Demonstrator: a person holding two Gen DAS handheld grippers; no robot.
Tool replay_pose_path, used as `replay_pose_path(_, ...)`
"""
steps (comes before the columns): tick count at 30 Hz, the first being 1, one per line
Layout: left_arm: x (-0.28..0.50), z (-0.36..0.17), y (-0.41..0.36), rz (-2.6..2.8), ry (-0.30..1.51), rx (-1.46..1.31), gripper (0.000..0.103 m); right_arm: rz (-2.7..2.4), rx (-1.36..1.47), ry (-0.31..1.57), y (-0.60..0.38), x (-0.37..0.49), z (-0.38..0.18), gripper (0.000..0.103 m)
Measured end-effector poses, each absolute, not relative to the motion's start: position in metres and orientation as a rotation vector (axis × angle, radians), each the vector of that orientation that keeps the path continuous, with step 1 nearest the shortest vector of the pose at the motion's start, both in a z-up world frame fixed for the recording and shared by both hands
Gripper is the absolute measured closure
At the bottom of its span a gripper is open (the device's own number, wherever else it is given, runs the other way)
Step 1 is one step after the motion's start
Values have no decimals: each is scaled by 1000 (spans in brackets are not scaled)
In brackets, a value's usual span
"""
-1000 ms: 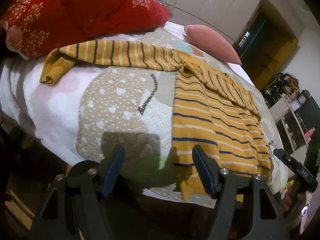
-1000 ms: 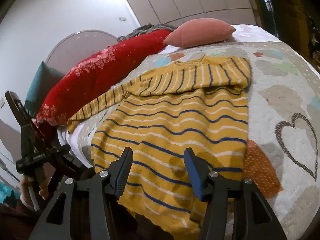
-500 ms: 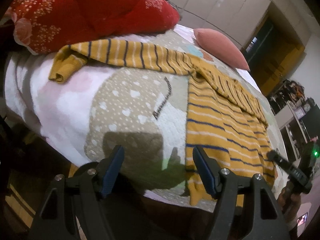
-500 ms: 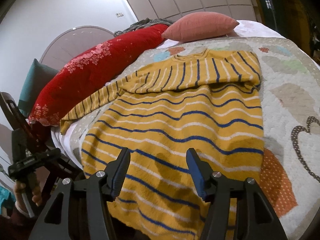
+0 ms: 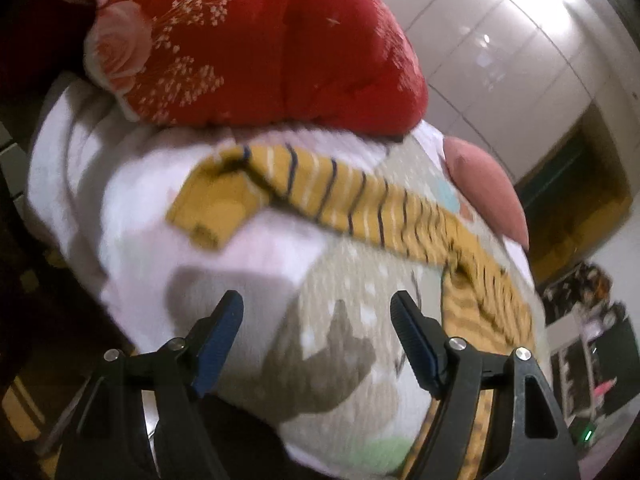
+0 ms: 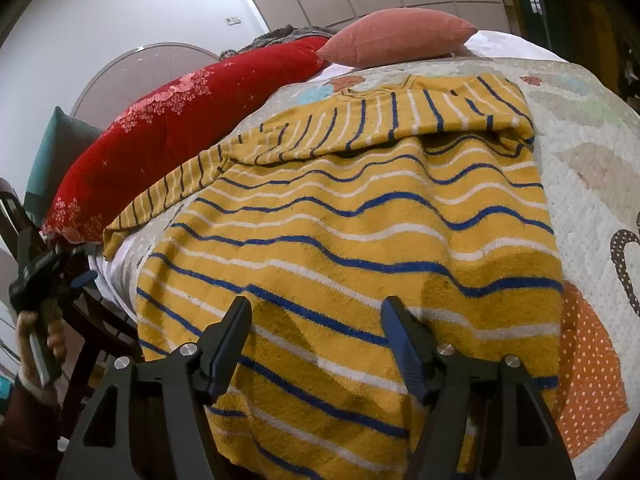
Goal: Fold small clothes
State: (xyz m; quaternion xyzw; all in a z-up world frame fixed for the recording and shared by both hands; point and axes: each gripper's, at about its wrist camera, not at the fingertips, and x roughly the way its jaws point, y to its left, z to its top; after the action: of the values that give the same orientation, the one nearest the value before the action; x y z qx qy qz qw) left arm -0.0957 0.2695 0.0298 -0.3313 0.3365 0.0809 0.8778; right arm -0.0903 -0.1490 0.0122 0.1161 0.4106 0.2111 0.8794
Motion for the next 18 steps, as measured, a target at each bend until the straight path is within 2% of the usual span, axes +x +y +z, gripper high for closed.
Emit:
replay_pose_path(6,-42,22,306,143,678,-822,23,431,226,850,-147,-91,11,31)
replay_pose_path(11,-8,-3,329,166,701,-956,23,421,204,845,-144,-93,11,31)
replay_pose_path(12,-8,-1,333,178,695,-959,27,420,200,845,-144,-93,11,31)
replay_pose_path(14,-3,8,331,195,702,-912,70,419,195,844,-143,-93,11,31)
replay_pose_path(15,0,17,325,196,721,-849,100,418,192,842,-143,-93,11,31)
replay_pose_path(18,-6,52,299,209,678,-669,99,417,187,835,-142,-94,10,31)
